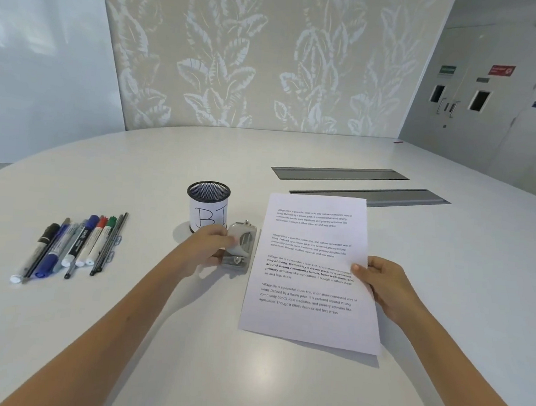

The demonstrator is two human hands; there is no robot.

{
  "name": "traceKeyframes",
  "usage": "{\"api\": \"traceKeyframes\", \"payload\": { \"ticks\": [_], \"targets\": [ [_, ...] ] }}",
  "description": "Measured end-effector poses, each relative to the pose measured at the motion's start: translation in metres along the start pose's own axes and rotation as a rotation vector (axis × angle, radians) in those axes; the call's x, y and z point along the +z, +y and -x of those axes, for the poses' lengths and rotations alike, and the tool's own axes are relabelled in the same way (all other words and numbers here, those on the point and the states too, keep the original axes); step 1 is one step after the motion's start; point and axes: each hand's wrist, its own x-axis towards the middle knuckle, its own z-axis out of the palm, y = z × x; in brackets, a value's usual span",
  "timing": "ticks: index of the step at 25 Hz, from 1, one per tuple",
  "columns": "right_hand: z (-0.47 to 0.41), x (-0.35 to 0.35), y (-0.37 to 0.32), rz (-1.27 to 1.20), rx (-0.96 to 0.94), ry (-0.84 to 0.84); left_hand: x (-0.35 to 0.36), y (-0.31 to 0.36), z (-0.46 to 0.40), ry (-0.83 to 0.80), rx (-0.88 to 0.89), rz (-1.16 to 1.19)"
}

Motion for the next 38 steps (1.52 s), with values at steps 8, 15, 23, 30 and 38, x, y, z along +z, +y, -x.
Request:
{"api": "traceKeyframes", "payload": {
  "ticks": [8,15,23,30,38],
  "targets": [
    [0.009,0.009,-0.005,0.005,-0.138,0.119,-0.007,-0.017,-0.014,-0.025,-0.023,0.308],
    [0.01,0.025,-0.006,0.04,-0.148,0.11,-0.009,-0.022,-0.017,-0.055,-0.026,0.362],
    [0.002,0.04,-0.009,0.074,-0.145,0.099,-0.017,-0.027,-0.024,-0.149,-0.037,0.388],
    [0.0,0.047,-0.005,0.014,-0.159,0.044,-0.017,-0.027,-0.025,-0.169,-0.041,0.39],
    [-0.005,0.045,0.001,-0.048,-0.168,0.014,-0.016,-0.026,-0.024,-0.174,-0.043,0.395]
  ]
}}
